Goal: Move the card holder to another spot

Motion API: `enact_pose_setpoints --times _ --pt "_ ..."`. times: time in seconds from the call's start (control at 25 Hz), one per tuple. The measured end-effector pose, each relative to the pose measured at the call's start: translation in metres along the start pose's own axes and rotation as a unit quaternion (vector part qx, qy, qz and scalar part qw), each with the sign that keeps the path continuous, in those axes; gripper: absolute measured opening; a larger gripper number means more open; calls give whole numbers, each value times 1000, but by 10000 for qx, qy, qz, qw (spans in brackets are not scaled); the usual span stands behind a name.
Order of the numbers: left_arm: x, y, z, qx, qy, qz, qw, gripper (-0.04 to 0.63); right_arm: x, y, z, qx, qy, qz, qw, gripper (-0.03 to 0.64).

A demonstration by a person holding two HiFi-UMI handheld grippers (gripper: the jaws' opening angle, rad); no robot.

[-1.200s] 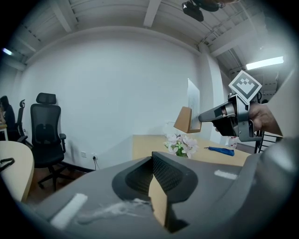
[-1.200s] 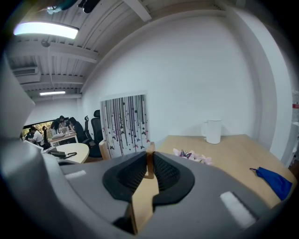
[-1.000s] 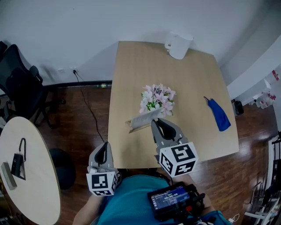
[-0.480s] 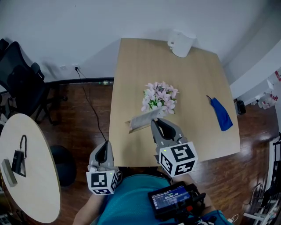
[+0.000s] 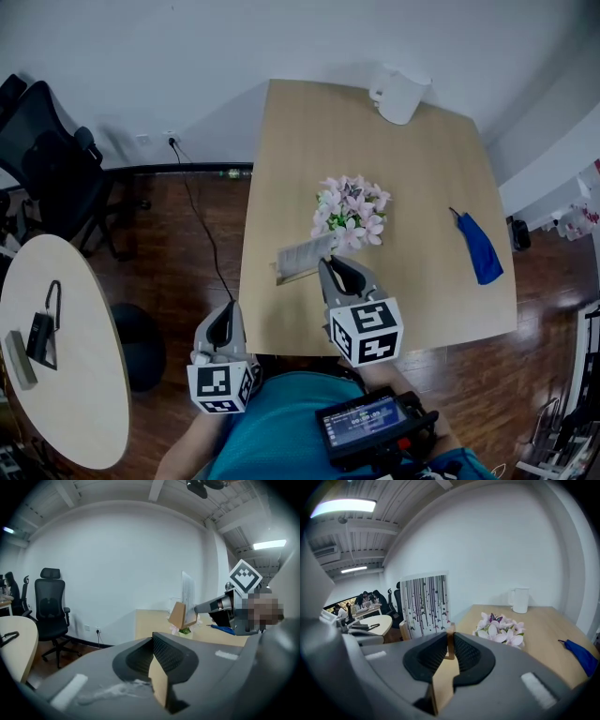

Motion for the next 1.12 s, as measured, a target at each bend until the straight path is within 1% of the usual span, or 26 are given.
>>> enact_pose_setpoints --times 0.32,0.6,0.88,1.12 --pt "-8 5 12 -29 -105 92 9999 17 46 47 -2 188 185 625 9977 37" --pt "-14 6 28 64 -131 219 9997 17 81 85 -6 542 493 1126 9909 37" --pt "-15 7 42 111 -127 292 9994 17 103 111 -10 939 657 1262 9854 37" --pt "-13 6 48 66 -154 257 9995 17 110 125 -12 923 822 1401 9824 37"
Point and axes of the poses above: the fingertips, and each gripper's own axes: x forward along the fingers, z to its left, y out of its underside, the point moved 10 cm from there along -x, backward along the fingers, and after that the axes turned 1 degree about z, right-handed, at the moved point
